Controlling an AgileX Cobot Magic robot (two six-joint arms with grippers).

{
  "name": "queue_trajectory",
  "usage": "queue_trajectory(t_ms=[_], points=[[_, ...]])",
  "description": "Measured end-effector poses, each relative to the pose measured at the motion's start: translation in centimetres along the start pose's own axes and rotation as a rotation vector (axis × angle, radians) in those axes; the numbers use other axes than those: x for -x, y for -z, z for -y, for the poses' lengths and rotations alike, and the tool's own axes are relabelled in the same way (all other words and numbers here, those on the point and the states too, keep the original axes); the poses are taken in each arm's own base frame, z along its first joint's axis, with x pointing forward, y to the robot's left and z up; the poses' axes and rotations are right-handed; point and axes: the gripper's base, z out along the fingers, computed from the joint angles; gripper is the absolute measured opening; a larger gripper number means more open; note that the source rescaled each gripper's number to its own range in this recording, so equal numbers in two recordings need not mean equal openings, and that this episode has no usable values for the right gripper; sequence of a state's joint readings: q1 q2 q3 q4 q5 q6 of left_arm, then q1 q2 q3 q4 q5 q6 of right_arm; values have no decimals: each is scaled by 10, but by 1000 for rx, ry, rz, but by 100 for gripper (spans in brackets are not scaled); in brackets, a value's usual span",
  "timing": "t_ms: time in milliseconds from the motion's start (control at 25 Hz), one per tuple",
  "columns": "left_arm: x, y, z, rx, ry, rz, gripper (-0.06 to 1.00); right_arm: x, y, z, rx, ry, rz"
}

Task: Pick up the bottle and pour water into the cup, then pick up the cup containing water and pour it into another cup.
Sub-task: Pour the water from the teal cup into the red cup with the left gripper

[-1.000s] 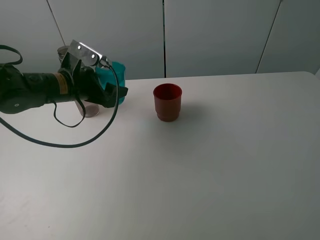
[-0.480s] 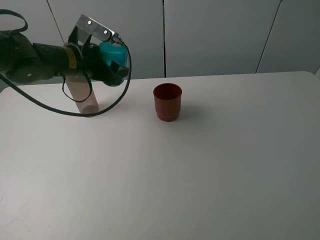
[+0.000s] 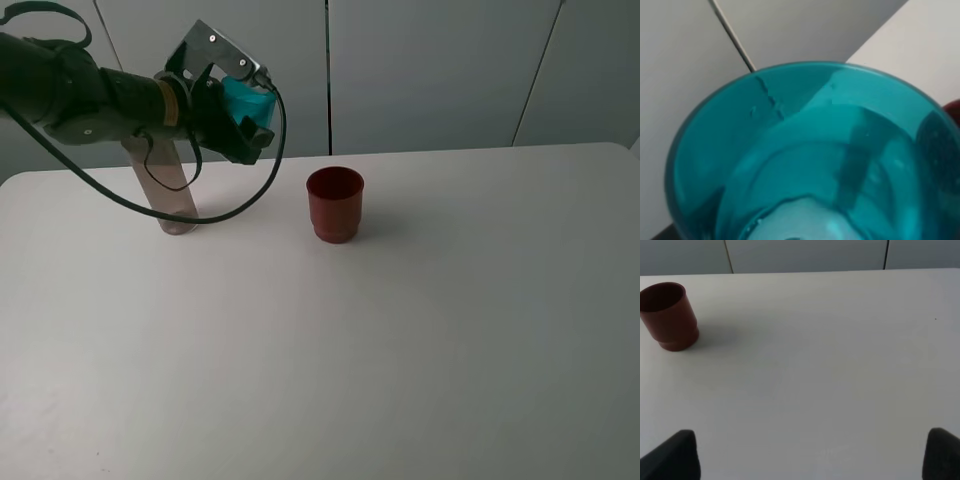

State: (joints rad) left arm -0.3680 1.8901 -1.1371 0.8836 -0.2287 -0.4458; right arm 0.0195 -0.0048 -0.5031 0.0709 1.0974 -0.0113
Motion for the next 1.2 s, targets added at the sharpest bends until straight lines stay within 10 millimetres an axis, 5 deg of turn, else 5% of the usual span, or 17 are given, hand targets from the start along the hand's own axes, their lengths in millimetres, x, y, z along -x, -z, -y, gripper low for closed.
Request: queue_trajectory(t_ms=[520,1200], points=[[-12,-18,9,-43,-68,-39,20,0,0,0,0,0,0],[3,-33,15,-47,-169,-37,20,0,0,0,0,0,0]])
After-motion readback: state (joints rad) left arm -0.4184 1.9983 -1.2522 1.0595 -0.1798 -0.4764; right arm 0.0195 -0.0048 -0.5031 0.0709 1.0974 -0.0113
